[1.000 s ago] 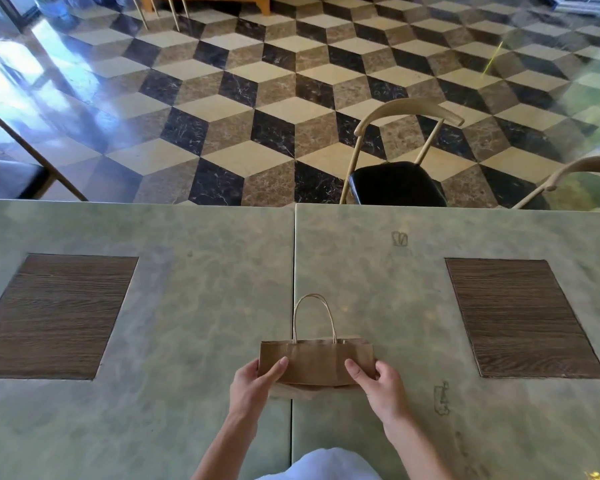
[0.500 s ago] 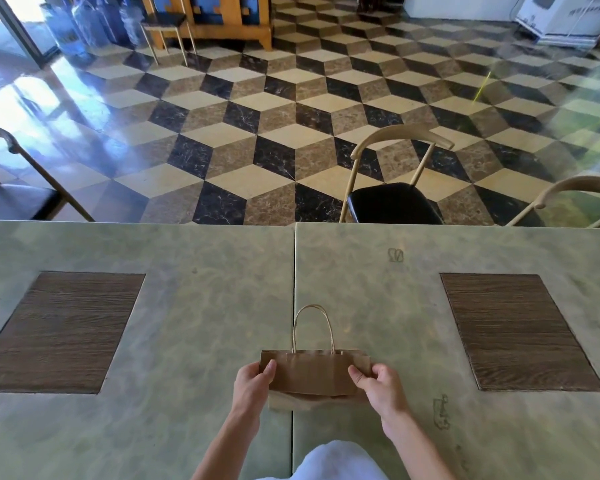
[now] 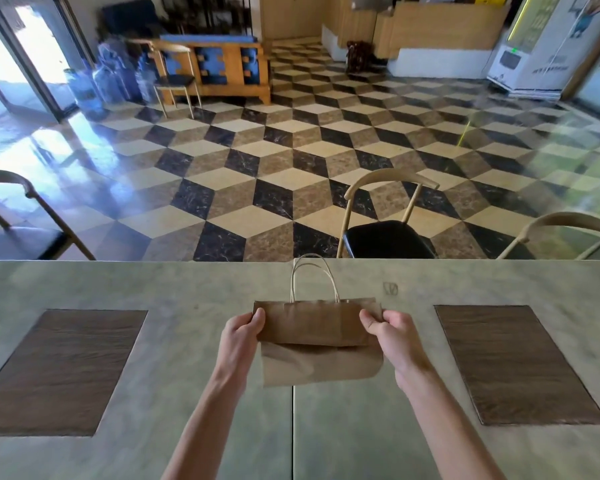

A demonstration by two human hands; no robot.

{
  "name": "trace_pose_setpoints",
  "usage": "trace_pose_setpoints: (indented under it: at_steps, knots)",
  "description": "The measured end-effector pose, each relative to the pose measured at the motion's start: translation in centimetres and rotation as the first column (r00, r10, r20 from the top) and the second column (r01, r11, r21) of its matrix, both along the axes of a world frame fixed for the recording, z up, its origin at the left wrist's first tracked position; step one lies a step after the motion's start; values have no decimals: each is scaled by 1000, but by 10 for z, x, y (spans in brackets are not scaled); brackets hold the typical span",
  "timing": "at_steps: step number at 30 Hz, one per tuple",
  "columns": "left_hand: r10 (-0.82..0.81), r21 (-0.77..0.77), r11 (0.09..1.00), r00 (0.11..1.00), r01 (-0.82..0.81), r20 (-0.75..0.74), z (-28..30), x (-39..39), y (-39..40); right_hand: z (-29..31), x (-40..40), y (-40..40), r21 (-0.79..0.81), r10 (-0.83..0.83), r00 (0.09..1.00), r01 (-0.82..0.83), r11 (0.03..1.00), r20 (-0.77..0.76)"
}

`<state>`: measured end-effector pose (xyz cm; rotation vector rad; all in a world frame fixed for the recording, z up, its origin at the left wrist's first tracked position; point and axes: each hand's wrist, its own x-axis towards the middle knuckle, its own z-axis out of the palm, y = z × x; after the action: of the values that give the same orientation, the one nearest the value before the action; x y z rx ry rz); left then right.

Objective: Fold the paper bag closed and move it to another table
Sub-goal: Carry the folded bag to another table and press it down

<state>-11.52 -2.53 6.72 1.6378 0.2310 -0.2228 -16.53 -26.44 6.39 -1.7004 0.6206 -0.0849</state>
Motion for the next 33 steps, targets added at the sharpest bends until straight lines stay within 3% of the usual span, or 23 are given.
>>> trace_pose_setpoints:
  at_steps: [5,8,14,20,26,33]
  knots:
    - [51,135,988,976,-81,212,66,15,-1,71,15,5,-115,35,990,-19,993,138]
    - [71,128,985,950,-115,304,99,18,0,104,19,4,-186,60,967,-13,982,249]
    - [144,50,984,928,-171,344,138,-1,7,134,17,3,-195,142,924,-76,978,355]
    - [266,21,957,901,-291,341,145,-42,20,136,9,16,-147,257,907,-218,965,335]
    - [479,-7,862,810,-507,339,154,-100,49,149,7,50,-132,473,813,-457,880,340]
    - [713,-86,673,613,-735,342,178,-181,93,172,-8,127,-27,662,649,-706,707,375]
